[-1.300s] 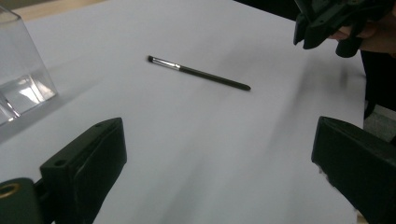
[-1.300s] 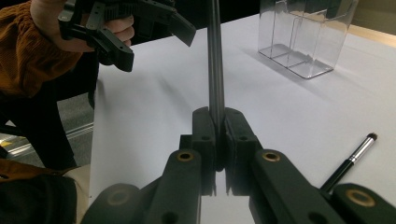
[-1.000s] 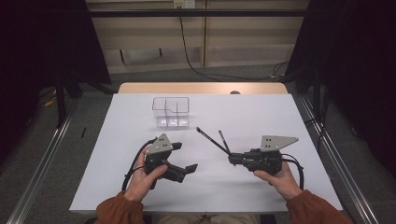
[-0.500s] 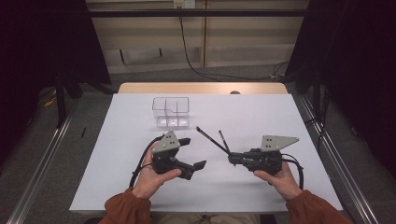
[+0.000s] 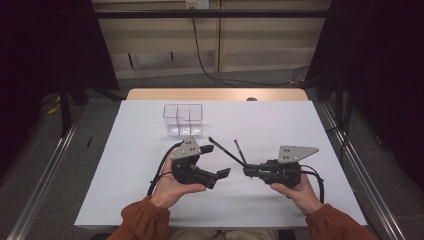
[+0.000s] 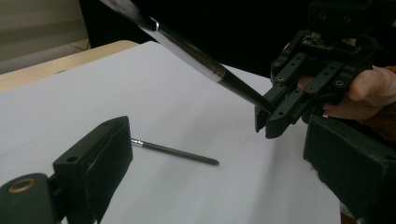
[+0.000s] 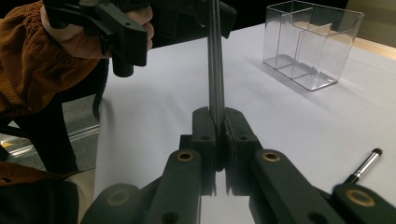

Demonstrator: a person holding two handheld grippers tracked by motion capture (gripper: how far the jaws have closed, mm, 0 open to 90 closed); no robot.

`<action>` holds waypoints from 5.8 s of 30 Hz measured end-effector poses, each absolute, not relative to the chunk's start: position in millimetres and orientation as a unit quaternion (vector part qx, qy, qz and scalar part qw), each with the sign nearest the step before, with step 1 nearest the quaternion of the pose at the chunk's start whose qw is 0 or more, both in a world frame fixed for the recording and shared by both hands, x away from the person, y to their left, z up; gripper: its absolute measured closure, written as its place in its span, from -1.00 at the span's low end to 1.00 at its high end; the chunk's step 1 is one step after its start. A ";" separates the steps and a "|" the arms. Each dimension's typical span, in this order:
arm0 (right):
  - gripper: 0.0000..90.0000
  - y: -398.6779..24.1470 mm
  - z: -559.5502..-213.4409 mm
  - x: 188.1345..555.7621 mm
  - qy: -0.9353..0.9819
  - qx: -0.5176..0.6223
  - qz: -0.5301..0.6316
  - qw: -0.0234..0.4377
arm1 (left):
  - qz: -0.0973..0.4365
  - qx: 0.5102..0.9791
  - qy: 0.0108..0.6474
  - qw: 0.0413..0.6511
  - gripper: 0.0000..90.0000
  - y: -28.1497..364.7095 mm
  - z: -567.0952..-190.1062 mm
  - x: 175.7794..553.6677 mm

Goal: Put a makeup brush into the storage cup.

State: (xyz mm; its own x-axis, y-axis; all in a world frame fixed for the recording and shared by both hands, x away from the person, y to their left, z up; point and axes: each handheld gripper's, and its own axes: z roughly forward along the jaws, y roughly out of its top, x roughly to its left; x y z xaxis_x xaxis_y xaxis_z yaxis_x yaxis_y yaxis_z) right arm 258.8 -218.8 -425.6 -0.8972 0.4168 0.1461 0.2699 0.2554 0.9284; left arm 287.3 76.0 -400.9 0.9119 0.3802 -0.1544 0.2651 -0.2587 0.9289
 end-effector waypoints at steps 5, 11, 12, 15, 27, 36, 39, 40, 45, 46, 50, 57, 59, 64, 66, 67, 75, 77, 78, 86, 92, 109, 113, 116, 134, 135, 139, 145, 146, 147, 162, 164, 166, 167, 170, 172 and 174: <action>0.88 -217.9 -426.3 258.7 0.790 0.218 0.569 0.063 | 0.055 0.783 0.205 0.584 -0.58 70.9 -397.2 289.8; 0.88 -217.4 -427.2 258.4 0.791 0.214 0.569 0.062 | 0.061 0.774 0.204 0.596 -0.17 68.3 -392.3 291.9; 0.88 -217.2 -427.6 258.2 0.791 0.214 0.569 0.061 | 0.055 0.770 0.209 0.600 -0.17 68.0 -391.9 292.3; 0.88 -216.6 -428.3 258.3 0.792 0.214 0.568 0.061 | 0.046 0.767 0.211 0.605 0.04 68.9 -391.8 293.6; 0.88 -215.5 -430.2 257.9 0.794 0.209 0.567 0.057 | 0.005 0.759 0.209 0.616 0.47 75.0 -391.5 295.2; 0.88 -212.8 -431.8 256.5 0.803 0.196 0.560 0.056 | -0.012 0.766 0.194 0.612 0.57 75.1 -388.8 293.3; 0.88 -211.5 -432.1 256.2 0.805 0.192 0.559 0.057 | -0.021 0.761 0.198 0.618 0.61 75.7 -388.5 294.3; 0.88 -211.5 -432.3 256.2 0.805 0.192 0.559 0.056 | -0.024 0.761 0.197 0.618 0.63 75.6 -388.2 294.3; 0.87 -208.9 -434.2 255.7 0.810 0.186 0.553 0.054 | -0.046 0.756 0.193 0.623 0.74 75.4 -386.7 293.6; 0.87 -208.0 -434.6 255.6 0.811 0.185 0.552 0.053 | -0.048 0.756 0.194 0.624 0.77 75.2 -386.2 293.4; 0.87 -206.9 -434.8 255.8 0.811 0.184 0.553 0.054 | -0.052 0.753 0.193 0.627 0.81 74.8 -384.9 293.0; 0.86 -205.8 -436.9 255.7 0.808 0.187 0.557 0.045 | -0.058 0.750 0.195 0.629 0.84 73.2 -384.6 291.7; 0.86 -205.0 -437.2 255.8 0.808 0.187 0.557 0.043 | -0.062 0.749 0.194 0.630 0.85 73.3 -384.3 291.7; 0.85 -205.3 -436.2 257.0 0.805 0.184 0.562 0.040 | -0.059 0.749 0.193 0.631 0.86 71.9 -381.1 289.8; 0.85 -205.1 -436.5 256.4 0.806 0.185 0.562 0.039 | -0.060 0.750 0.191 0.630 0.87 71.1 -380.7 288.8; 0.85 -204.9 -436.7 256.2 0.806 0.184 0.562 0.039 | -0.060 0.751 0.190 0.630 0.87 71.1 -380.6 288.7; 0.71 -205.4 -436.9 257.3 0.805 0.187 0.562 0.031 | -0.064 0.750 0.192 0.630 0.87 71.2 -381.4 289.3; 0.64 -205.2 -437.1 257.3 0.805 0.188 0.562 0.032 | -0.063 0.751 0.192 0.629 0.87 71.2 -381.2 289.2; 0.60 -205.3 -437.0 257.2 0.804 0.189 0.562 0.033 | -0.062 0.751 0.192 0.628 0.87 71.4 -381.1 289.2; -0.03 -208.4 -435.0 257.4 0.797 0.201 0.568 0.047 | -0.056 0.755 0.196 0.623 0.87 72.3 -381.5 289.3; -0.36 -207.8 -434.6 257.0 0.794 0.211 0.567 0.056 | -0.051 0.757 0.196 0.622 0.87 73.5 -381.3 290.1; -0.90 -219.0 -429.9 259.6 0.775 0.249 0.575 0.081 | -0.026 0.762 0.209 0.612 0.87 90.7 -376.9 295.0; -0.94 -223.0 -429.2 258.1 0.771 0.255 0.577 0.086 | -0.022 0.764 0.215 0.608 0.87 97.2 -376.4 296.2; -0.93 -225.7 -428.3 256.5 0.769 0.259 0.577 0.095 | -0.014 0.768 0.219 0.602 0.87 102.9 -375.0 297.8; -0.94 -249.1 -426.3 245.4 0.757 0.275 0.570 0.163 | 0.018 0.768 0.252 0.588 0.87 141.5 -371.5 302.8; -0.94 -250.7 -425.6 245.1 0.755 0.278 0.570 0.164 | 0.020 0.768 0.252 0.588 0.87 143.4 -371.3 303.0; -0.95 -258.4 -422.9 244.9 0.747 0.292 0.572 0.172 | 0.026 0.767 0.260 0.585 0.87 151.1 -370.5 303.9; -0.97 -266.3 -422.3 242.6 0.743 0.300 0.570 0.182 | 0.034 0.769 0.269 0.579 0.87 161.1 -370.5 305.6; -0.97 -267.8 -422.4 242.0 0.742 0.302 0.570 0.185 | 0.036 0.770 0.270 0.577 0.87 162.9 -370.1 305.9; -0.97 -269.2 -422.6 241.6 0.741 0.304 0.570 0.185 | 0.036 0.769 0.272 0.578 0.87 164.5 -369.8 306.1; -0.96 -301.0 -436.5 226.9 0.692 0.364 0.572 0.249 | 0.048 0.767 0.292 0.569 0.87 184.7 -367.7 311.0; -0.96 -304.4 -438.4 224.8 0.689 0.371 0.570 0.250 | 0.050 0.766 0.298 0.568 0.87 188.0 -367.2 312.2; -0.96 -306.9 -439.5 222.7 0.687 0.377 0.565 0.258 | 0.054 0.765 0.302 0.567 0.87 191.2 -367.0 313.3; -0.95 -307.7 -439.9 221.5 0.684 0.381 0.566 0.260 | 0.055 0.765 0.305 0.565 0.87 192.8 -366.8 313.6; -0.95 -312.2 -441.9 217.8 0.681 0.387 0.566 0.258 | 0.060 0.765 0.308 0.563 0.87 198.2 -366.9 315.4; -0.96 -314.1 -442.7 216.5 0.677 0.390 0.567 0.260 | 0.062 0.764 0.312 0.561 0.87 201.8 -366.3 316.8; -0.95 -315.0 -442.7 214.6 0.676 0.391 0.567 0.262 | 0.065 0.764 0.315 0.560 0.87 205.0 -365.6 317.9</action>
State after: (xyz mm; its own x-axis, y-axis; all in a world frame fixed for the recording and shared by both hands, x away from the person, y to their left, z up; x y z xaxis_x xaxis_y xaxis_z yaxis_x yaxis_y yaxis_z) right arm 214.6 -315.0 -442.7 -0.5578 0.8252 0.0893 0.2311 0.0511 0.9716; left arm 317.9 205.0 -365.6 0.7932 0.5539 -0.2530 0.4082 -0.1755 0.8958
